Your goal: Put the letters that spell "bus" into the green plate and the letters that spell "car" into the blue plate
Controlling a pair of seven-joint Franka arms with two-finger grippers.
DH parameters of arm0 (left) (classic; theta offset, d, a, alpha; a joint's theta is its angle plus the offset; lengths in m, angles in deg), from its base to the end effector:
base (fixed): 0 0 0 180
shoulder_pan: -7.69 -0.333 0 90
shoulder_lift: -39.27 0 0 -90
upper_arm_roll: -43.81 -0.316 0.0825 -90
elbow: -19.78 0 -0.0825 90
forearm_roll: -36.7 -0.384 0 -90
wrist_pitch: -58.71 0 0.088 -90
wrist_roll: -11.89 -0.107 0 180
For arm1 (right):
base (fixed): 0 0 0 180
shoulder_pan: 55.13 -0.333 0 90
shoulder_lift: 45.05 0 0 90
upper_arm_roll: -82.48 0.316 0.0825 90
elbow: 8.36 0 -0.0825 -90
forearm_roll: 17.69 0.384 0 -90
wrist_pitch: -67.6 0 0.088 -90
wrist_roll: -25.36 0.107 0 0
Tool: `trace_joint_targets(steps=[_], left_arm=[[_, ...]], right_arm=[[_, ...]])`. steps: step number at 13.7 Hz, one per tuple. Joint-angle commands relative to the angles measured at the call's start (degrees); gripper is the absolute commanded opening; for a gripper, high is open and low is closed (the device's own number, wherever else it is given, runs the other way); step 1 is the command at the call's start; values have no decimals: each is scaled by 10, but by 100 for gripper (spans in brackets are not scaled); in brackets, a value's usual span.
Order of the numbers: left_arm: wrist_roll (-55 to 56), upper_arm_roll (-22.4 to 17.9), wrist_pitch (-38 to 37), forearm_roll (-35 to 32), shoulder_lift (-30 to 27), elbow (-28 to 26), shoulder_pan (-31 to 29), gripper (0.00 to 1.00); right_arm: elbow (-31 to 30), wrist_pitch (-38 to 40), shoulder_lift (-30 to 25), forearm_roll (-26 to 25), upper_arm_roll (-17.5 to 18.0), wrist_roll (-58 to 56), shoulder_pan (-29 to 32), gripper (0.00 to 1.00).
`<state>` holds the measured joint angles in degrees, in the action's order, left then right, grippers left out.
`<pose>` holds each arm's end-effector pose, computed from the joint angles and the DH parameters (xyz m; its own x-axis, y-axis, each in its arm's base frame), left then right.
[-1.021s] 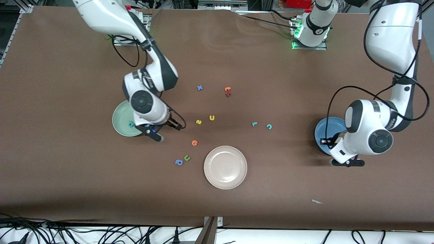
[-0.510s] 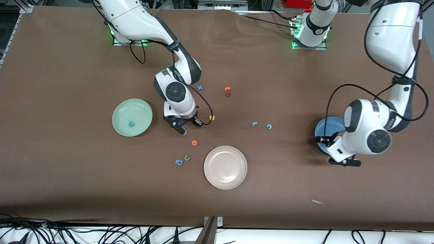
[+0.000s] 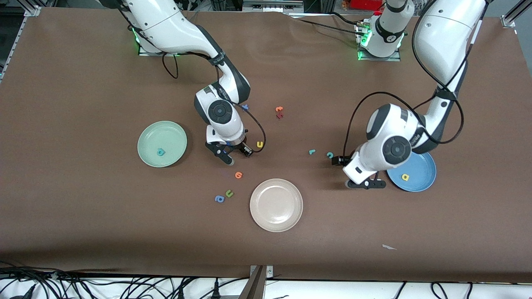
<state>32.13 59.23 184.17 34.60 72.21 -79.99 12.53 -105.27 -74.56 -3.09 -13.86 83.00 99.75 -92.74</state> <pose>0.6195 -0.2114 0.2478 0.9902 0.0052 -0.1399 0.0156 -0.9972 0.0736 0.5365 0.4200 0.1761 0.7734 -0.6330 -0.0331 -0.6336 -0.7707 -0.0673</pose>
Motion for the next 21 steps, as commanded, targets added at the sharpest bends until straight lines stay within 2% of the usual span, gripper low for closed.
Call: trace_joint_targets(steps=[1,4,7,8,11,14,16,19,21], left_arm=[[43,2,90,-5,-68,-120,13,100],[62,1,175,-7,-60,-167,31,98],[83,0,192,-24,-34,-164,42,91],[99,0,195,-45,-28,-163,42,87],[125,1,196,-70,-12,-156,42,78],[134,1,208,-70,-3,-154,45,72],[137,1,208,-70,-2,-154,46,67],[137,1,215,-70,2,-154,46,54],[137,0,216,-70,2,-154,46,48]], right_arm=[[5,-5,5,4,-4,-3,-7,47],[4,-5,7,-2,-4,-6,-6,38],[5,-3,3,-4,-5,-13,-5,11],[5,1,1,-3,-5,-24,-5,9],[6,61,-33,-3,-15,-68,2,9],[5,181,-80,6,-70,-195,9,9],[-20,231,-110,6,-98,-283,28,9],[-117,216,-167,5,-158,-417,33,9],[-159,197,-174,9,-191,-484,35,9]])
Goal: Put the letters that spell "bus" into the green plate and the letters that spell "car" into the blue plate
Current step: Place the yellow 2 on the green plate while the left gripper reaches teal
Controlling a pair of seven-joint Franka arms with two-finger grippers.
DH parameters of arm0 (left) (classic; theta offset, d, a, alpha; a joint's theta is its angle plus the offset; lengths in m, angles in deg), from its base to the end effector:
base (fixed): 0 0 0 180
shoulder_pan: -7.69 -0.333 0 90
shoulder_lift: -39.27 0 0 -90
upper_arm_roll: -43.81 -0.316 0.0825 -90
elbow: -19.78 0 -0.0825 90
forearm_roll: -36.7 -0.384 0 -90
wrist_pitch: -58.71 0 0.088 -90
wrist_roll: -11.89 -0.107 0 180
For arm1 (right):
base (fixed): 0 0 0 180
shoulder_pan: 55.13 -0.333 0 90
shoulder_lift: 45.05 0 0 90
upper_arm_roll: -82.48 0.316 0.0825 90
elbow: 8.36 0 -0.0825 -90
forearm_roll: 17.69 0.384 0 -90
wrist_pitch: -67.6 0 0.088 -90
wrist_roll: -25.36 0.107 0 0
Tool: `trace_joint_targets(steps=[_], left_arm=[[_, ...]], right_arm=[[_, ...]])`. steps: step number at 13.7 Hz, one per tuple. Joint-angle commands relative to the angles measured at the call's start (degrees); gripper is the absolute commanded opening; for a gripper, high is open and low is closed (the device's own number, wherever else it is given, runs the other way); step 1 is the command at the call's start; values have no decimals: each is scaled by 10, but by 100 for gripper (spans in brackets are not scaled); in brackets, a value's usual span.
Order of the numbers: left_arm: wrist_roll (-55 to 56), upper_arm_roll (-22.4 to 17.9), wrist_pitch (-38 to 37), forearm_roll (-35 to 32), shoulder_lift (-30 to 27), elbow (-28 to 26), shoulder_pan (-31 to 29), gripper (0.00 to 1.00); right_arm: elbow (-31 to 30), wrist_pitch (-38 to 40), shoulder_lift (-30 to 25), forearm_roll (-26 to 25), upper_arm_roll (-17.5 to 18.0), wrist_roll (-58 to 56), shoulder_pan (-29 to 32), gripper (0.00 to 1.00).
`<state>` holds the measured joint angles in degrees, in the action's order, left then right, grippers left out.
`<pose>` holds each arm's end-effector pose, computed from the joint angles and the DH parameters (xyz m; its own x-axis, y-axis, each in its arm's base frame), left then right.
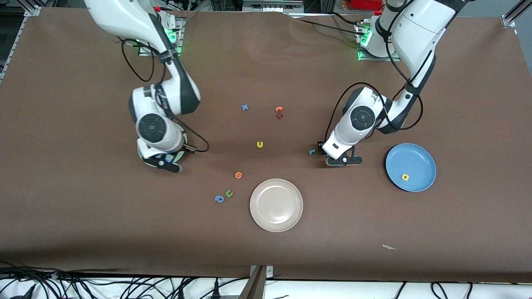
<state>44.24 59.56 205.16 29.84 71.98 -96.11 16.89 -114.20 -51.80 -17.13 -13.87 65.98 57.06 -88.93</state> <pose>0.5419 -0.2528 0.1715 0.9964 0.0675 -0.0513 0.0708 -0.9954 0.0650 0.5839 0.1948 0.2530 0.9480 -0.2817 -0.1478 -0.2523 -0.9488 0.1903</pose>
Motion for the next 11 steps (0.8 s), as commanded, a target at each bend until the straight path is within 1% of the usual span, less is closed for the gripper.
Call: trace_joint_targets(steps=[1,3,4,5,6,7,8,9,11], left_arm=[[16,-3,6,-23,6,7,3,46],[16,-4,7,-23,7,8,3,42],[15,-5,7,-24,7,10,3,42],[15,-5,7,-24,7,10,3,39],[15,-5,8,-24,7,11,3,39],[15,-5,8,-30,7,11,3,38],[15,-6,8,-37,7,10,2,35],[15,-6,8,-39,8,11,2,34],[15,-6,8,-39,10,11,1,34]], right_arm=[[-91,-60,-29,14,-22,-61,-4,9],[-125,-105,-23,14,-22,-67,-3,11],[-129,-110,-21,14,-21,-67,-3,13],[-129,-110,-20,14,-21,-67,-3,13],[-129,-110,-20,14,-22,-67,-3,22],[-126,-107,-20,15,-22,-67,-3,57],[-126,-106,-22,15,-22,-67,-3,100],[-124,-102,-27,15,-22,-67,-3,100],[-84,-51,-33,16,-21,-60,-4,100]])
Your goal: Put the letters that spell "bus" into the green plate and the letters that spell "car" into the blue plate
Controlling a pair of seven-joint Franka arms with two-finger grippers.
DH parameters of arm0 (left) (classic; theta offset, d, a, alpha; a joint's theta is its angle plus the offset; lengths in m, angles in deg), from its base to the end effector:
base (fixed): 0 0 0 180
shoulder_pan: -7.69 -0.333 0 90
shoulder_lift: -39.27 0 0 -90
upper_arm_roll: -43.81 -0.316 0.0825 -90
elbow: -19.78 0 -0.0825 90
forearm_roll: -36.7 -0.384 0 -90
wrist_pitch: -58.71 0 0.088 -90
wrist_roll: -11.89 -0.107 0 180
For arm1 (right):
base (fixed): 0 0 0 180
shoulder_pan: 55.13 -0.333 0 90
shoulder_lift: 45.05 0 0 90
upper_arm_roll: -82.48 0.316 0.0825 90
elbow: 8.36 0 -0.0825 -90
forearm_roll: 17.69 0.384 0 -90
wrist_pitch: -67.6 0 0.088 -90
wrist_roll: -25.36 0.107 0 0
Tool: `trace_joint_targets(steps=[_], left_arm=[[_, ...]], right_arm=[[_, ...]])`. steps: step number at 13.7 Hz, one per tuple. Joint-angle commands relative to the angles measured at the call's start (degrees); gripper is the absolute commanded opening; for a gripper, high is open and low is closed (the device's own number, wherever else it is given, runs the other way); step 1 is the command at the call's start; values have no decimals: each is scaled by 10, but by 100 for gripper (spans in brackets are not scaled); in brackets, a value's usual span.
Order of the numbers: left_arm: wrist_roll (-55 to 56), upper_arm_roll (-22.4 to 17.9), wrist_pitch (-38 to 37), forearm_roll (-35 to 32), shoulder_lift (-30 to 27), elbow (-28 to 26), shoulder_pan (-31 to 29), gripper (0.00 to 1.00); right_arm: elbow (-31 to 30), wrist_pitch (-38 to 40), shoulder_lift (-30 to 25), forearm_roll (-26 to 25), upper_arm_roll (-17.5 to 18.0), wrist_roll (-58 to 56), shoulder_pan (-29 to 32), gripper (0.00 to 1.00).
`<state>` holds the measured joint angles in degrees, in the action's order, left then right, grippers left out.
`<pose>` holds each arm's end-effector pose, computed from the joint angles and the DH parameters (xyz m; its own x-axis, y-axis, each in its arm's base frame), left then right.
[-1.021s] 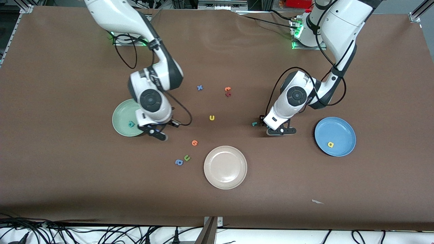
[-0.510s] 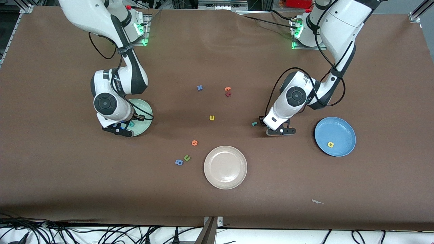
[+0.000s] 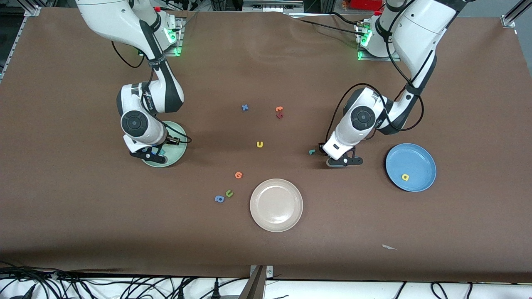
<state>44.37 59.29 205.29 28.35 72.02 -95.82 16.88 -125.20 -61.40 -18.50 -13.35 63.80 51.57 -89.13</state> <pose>0.5449 -0.2511 0.1728 0.9979 0.0536 -0.0362 0.0556 -0.9970 0.0545 0.5511 0.1535 0.2074 0.9589 -0.2380 -0.1544 -0.2088 -0.9605 0.1839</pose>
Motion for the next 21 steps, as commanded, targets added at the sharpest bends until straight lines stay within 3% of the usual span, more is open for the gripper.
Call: trace_joint_targets(steps=[1,4,8,11,14,16,19,21], left_arm=[[14,-4,6,-24,10,8,2,34],[14,-4,6,-24,10,8,1,31],[14,-4,6,-24,10,8,0,27],[13,-3,5,-24,7,9,-3,26],[10,-3,4,-24,5,11,-5,24],[9,-4,-7,-24,3,24,-6,23],[-35,-5,-127,-24,-4,91,-27,23],[-93,-5,-207,-24,-4,135,-54,22]], right_arm=[[52,77,-19,11,4,5,-4,100],[105,92,-11,17,47,119,-15,100],[205,80,67,19,127,333,-19,100],[245,11,110,77,169,465,-24,99],[245,-52,141,78,171,548,-75,94],[253,-83,163,74,171,562,-94,85],[259,-95,176,70,170,562,-108,69],[260,-96,179,67,169,561,-108,64]])
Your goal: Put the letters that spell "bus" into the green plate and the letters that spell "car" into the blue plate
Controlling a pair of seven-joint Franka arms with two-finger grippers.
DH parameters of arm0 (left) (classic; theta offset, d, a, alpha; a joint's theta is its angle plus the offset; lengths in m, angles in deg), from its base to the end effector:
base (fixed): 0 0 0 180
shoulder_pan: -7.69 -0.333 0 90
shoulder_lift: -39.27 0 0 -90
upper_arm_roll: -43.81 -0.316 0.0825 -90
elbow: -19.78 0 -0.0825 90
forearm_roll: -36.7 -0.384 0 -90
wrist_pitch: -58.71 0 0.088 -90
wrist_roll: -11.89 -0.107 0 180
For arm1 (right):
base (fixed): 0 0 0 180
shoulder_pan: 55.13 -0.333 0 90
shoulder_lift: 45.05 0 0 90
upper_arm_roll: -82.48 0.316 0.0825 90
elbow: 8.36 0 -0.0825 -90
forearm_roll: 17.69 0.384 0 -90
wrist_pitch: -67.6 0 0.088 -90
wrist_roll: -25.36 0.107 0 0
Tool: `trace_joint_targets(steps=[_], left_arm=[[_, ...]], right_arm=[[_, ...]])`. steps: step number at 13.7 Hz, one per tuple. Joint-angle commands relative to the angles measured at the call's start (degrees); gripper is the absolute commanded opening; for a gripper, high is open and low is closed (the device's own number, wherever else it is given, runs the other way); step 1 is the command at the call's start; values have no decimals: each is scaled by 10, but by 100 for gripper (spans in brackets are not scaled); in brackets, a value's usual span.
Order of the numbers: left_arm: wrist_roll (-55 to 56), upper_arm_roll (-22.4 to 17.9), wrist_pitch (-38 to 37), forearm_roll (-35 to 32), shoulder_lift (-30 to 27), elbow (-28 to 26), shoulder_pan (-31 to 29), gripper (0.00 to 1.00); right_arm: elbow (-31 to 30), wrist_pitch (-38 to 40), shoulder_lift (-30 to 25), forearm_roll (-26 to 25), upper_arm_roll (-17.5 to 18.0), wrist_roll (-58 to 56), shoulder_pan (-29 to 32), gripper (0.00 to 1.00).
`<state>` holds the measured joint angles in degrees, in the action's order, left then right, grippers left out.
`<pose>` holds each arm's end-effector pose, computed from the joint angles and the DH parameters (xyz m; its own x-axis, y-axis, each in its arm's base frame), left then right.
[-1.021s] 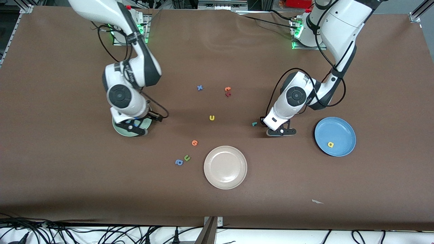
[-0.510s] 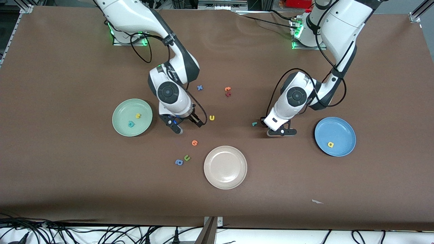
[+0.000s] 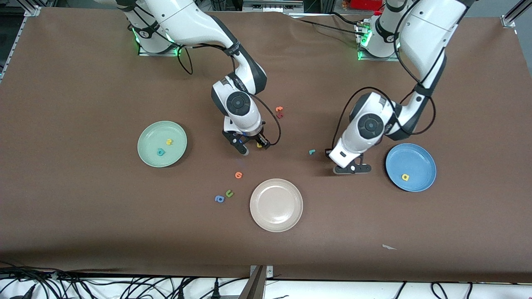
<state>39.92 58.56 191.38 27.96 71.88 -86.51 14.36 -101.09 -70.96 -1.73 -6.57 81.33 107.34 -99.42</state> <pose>0.5928 -0.2205 0.2141 0.9951 0.0400 -0.0903 0.0394 -0.9992 -0.0085 0.5056 0.4775 0.1842 0.6836 -0.7209 -0.1141 -0.7287 -0.6828 -0.0525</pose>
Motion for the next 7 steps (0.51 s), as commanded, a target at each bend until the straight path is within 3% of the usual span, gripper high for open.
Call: trace_joint_targets(steps=[1,5,7], left_arm=[[-82,3,-86,-20,-3,53,-47,21],[-225,-1,-102,-21,-9,55,-140,21],[-246,-5,-102,-53,-8,54,-170,21]], right_arm=[[18,-3,18,-7,-6,2,-6,61],[19,-27,29,-37,-6,3,-9,58],[19,-40,30,-38,-6,2,-9,55]])
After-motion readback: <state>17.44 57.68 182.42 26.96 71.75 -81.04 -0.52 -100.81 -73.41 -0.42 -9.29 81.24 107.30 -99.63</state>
